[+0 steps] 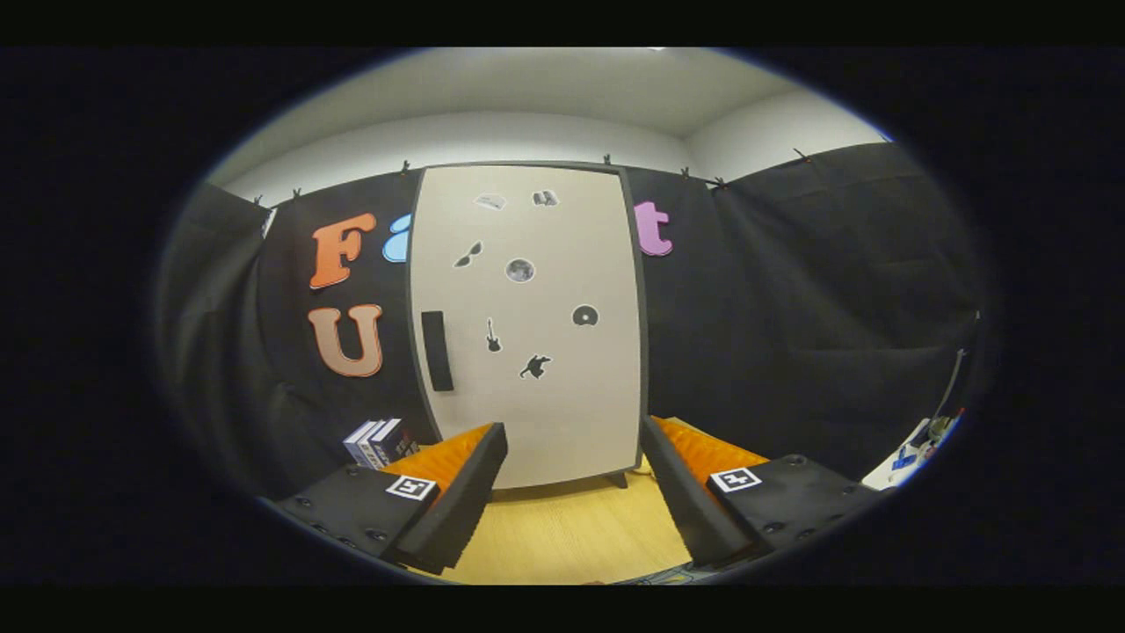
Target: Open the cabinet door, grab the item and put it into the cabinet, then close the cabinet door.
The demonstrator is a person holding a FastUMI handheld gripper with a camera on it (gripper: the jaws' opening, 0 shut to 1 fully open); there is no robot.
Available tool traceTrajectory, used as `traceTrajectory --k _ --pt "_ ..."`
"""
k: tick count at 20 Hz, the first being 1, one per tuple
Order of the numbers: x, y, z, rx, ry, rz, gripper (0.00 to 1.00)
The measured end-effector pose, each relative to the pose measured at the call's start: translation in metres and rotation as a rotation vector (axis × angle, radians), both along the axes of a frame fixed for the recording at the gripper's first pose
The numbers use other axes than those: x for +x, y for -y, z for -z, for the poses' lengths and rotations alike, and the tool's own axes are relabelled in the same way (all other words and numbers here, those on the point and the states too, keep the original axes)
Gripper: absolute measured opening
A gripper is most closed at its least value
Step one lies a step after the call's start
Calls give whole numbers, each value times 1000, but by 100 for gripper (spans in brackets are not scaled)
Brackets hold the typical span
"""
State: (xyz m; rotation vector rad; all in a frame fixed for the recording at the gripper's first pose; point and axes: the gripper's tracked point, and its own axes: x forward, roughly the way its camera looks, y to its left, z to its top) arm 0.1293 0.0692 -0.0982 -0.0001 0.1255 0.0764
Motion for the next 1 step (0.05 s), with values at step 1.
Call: traceTrajectory --k 1 --pt "0 0 1 0 -2 0 98"
